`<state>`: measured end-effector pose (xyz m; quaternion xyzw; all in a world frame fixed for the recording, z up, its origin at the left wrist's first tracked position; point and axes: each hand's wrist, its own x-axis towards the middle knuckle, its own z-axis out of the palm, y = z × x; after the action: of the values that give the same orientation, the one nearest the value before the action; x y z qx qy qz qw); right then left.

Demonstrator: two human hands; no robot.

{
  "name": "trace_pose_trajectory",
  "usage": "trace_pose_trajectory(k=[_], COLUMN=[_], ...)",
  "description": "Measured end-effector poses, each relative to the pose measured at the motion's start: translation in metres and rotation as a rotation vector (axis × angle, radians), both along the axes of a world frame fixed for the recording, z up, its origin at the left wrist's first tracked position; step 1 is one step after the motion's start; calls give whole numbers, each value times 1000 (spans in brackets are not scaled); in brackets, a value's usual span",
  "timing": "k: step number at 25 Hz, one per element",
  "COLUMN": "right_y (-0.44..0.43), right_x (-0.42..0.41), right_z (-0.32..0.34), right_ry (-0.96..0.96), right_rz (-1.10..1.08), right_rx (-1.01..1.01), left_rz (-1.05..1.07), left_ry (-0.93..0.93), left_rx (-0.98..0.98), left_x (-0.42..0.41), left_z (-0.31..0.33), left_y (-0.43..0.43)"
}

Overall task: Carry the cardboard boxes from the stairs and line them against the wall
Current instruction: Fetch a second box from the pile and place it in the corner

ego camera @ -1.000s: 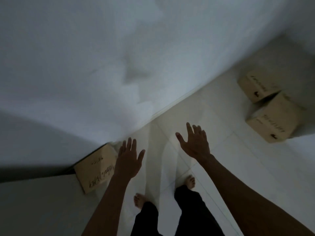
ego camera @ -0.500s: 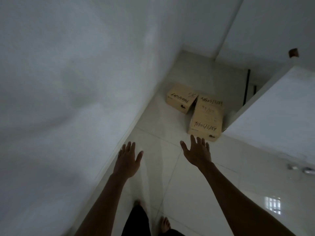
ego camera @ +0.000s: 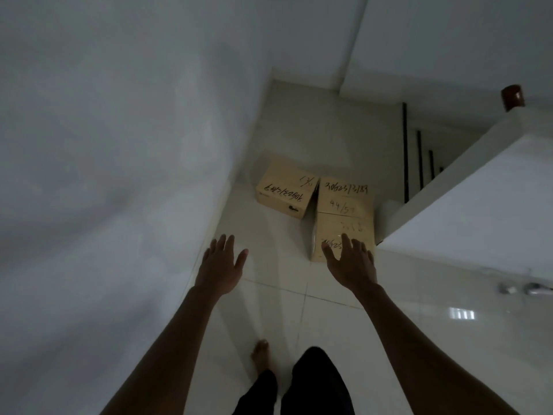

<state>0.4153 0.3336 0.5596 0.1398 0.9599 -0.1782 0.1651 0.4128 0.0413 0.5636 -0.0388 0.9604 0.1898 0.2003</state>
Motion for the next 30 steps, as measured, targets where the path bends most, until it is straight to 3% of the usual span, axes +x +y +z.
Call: trace_pose_trajectory(k=[8, 14, 20, 25, 30], right_y=[18, 29, 28, 26, 31], right_x=[-213, -365, -468, -483, -488], right_z=[-105, -311, -516, -613, -618], right_ry=[-122, -174, -164, -237, -340], right_rz=[-133, -312, -492, -859, -1012], right_rx=[-110, -274, -459, -560, -873], left_rz=[-21, 17, 82, 360, 511], left_ry=[-102, -185, -145, -238, -243], left_rx=[28, 85, 187, 238, 296], left_x=[-227, -394, -533, -579, -571], left_z=[-88, -286, -490, -591, -608], left_y=[40, 53, 64, 65, 56])
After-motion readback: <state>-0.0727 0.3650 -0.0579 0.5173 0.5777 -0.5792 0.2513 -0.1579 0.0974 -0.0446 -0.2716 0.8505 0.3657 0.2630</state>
